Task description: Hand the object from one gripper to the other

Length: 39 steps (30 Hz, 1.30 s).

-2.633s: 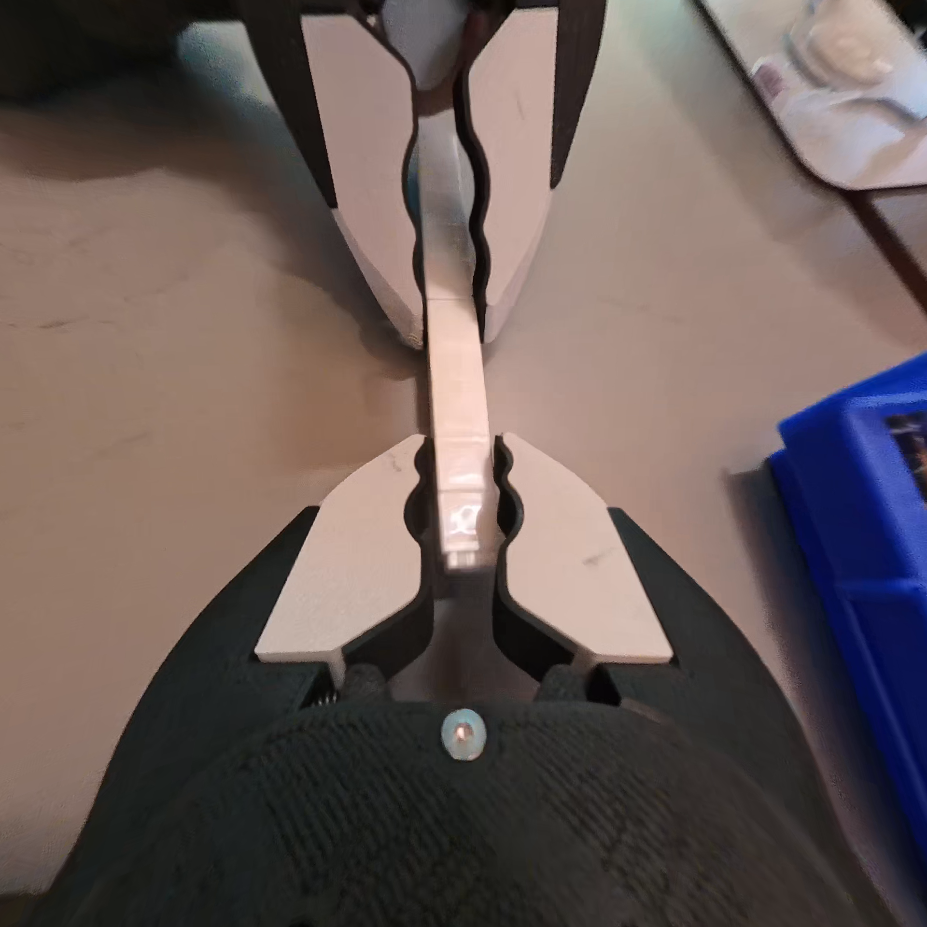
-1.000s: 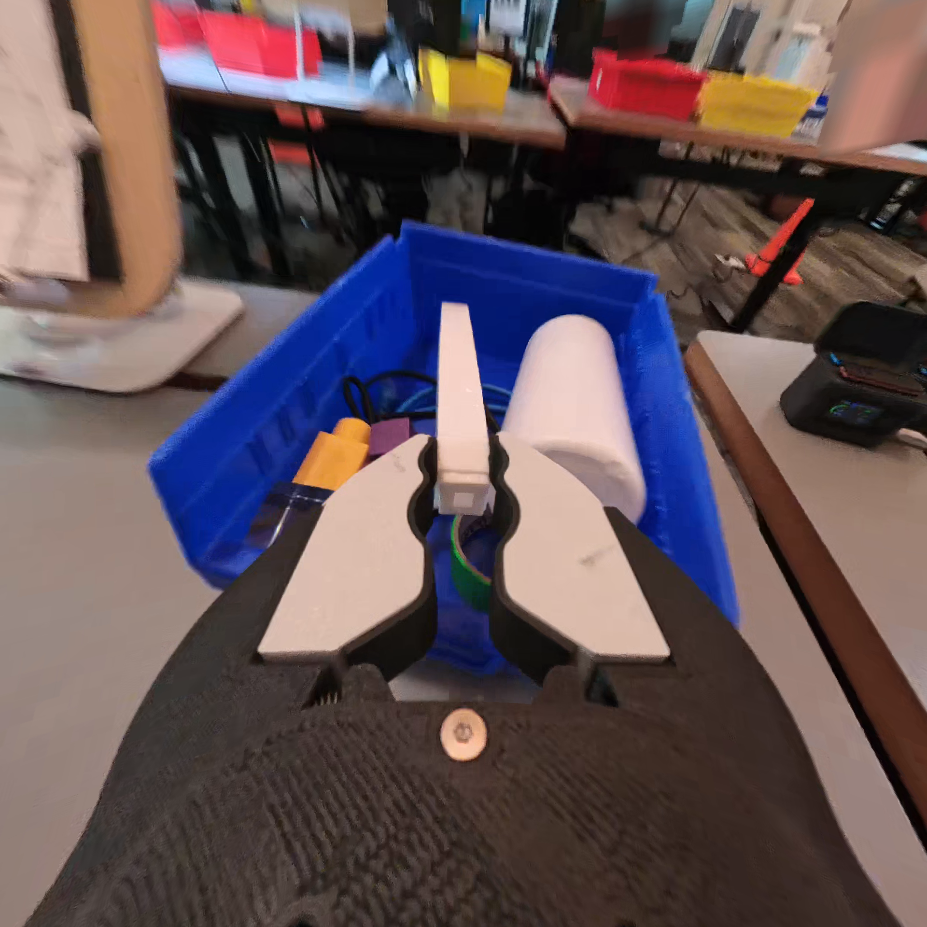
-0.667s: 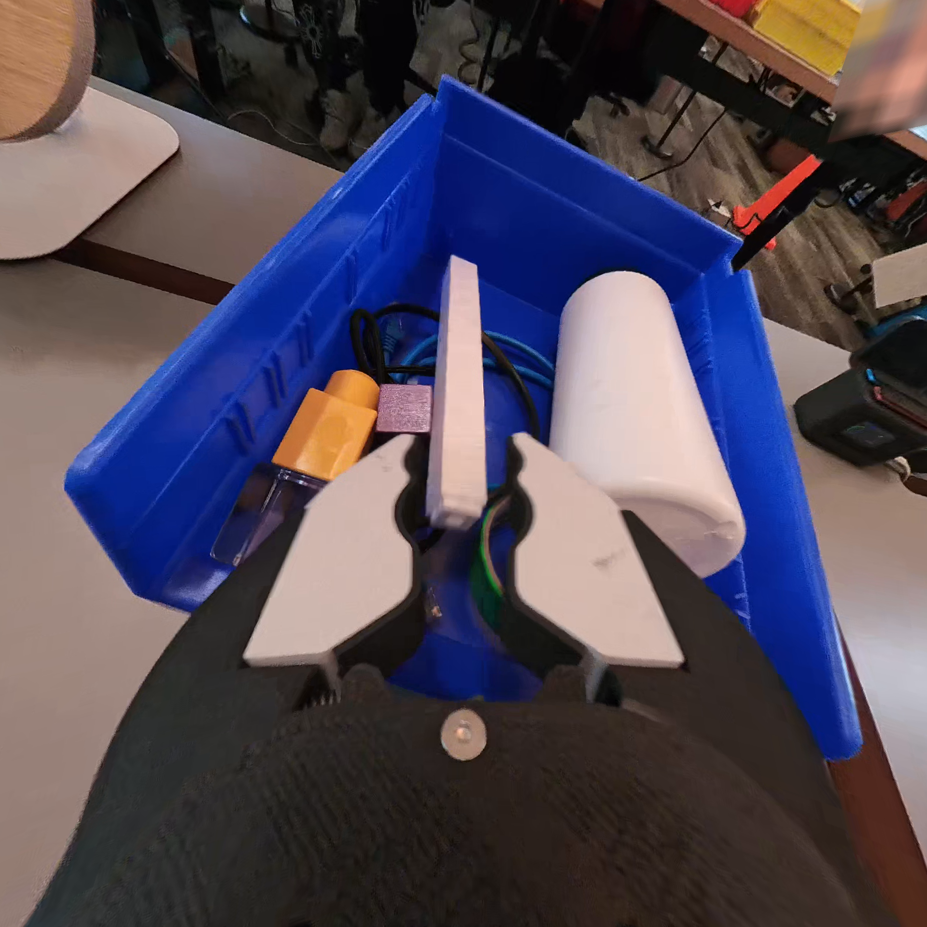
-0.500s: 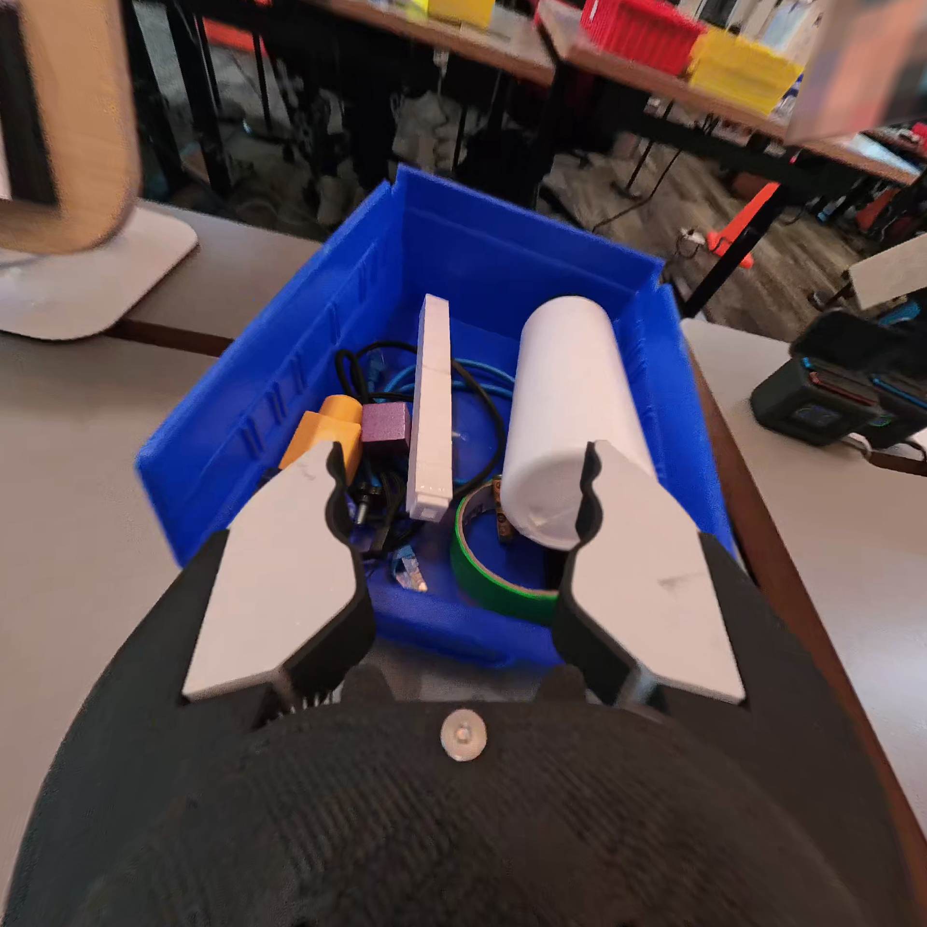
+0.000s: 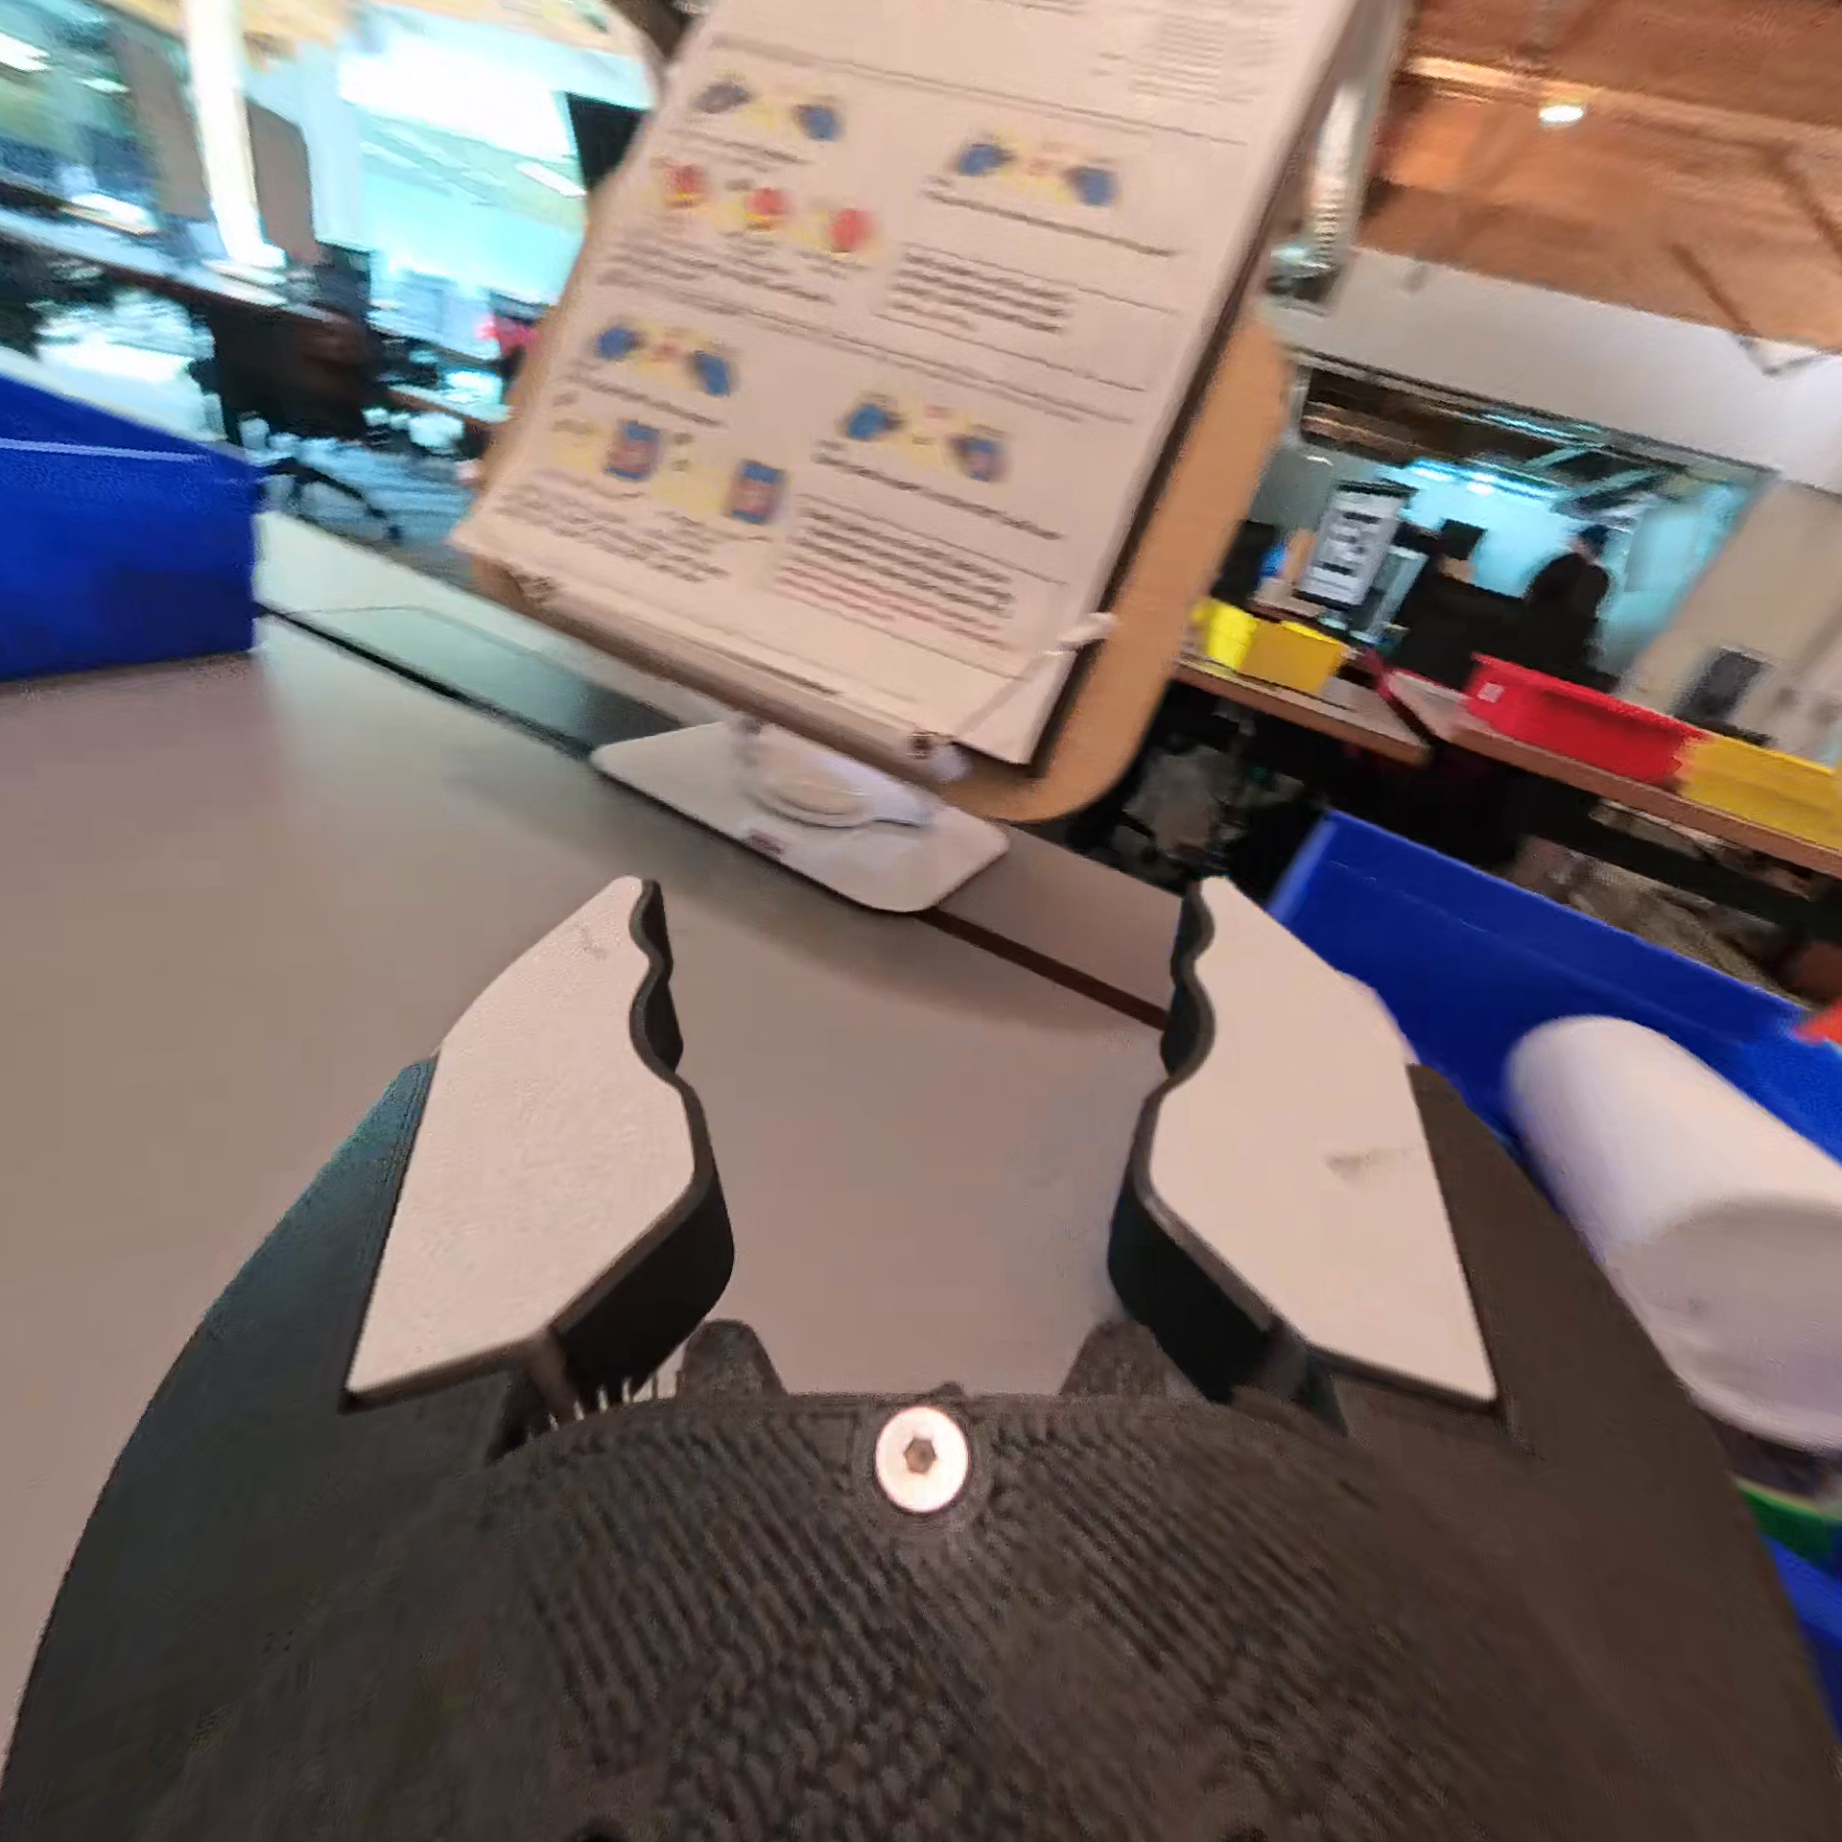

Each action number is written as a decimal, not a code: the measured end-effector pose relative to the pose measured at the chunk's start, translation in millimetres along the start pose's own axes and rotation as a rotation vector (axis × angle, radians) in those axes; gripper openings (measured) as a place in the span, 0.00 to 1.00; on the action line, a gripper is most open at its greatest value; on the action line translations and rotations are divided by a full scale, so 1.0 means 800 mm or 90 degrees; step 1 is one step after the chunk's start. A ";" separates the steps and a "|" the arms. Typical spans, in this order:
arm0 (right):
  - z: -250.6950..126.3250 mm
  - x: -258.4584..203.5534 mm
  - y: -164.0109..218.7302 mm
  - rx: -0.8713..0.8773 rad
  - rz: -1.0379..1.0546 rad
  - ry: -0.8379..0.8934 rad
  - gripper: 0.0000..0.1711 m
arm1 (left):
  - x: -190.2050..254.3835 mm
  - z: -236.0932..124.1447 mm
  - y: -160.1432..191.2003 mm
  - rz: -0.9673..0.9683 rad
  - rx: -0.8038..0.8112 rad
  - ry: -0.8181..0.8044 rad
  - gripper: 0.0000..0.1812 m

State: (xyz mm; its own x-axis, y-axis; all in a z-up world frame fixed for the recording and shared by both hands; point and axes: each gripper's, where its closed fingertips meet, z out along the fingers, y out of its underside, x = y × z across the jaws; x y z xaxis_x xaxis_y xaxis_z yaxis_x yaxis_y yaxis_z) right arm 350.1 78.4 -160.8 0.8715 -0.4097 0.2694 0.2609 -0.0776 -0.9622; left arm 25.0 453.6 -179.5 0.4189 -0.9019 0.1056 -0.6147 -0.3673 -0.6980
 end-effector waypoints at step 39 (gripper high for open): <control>-0.014 -0.149 -0.027 0.023 0.352 -0.388 0.46 | 0.448 0.062 -0.023 0.918 0.580 -0.309 0.08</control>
State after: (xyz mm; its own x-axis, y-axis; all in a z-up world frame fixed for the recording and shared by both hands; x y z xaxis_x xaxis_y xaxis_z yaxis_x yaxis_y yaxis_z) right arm 235.9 119.1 -172.8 0.9480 0.1859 -0.2583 -0.2674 0.0249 -0.9633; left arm 219.1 148.5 -164.1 0.1765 -0.1595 -0.9713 -0.1784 0.9653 -0.1909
